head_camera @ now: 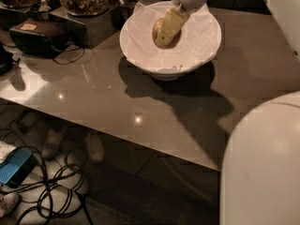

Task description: Pick apple from white bowl

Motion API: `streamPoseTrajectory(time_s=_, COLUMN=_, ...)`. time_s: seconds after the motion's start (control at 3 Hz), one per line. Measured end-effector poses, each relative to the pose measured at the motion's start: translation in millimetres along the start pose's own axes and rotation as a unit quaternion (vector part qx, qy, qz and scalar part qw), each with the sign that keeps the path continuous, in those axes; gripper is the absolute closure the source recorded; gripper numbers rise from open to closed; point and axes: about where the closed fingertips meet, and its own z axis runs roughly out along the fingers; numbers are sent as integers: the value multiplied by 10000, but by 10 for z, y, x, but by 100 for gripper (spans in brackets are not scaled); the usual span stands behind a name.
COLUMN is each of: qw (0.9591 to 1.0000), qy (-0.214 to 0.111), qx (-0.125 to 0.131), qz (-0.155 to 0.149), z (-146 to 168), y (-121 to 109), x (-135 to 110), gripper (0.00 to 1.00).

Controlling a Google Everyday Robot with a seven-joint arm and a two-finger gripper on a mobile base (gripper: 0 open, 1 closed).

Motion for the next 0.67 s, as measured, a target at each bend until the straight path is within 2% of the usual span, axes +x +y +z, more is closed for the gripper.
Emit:
streamPoseTrajectory(time_s=0.33, qw=9982, qy=-332, qx=126, qz=-486, z=-502, y=375, x=-57, gripper=100)
streamPoseTrajectory(time_s=0.67, qw=9971, qy=-454, qx=229, qz=-562, z=-637, y=436, x=-100, gripper=100)
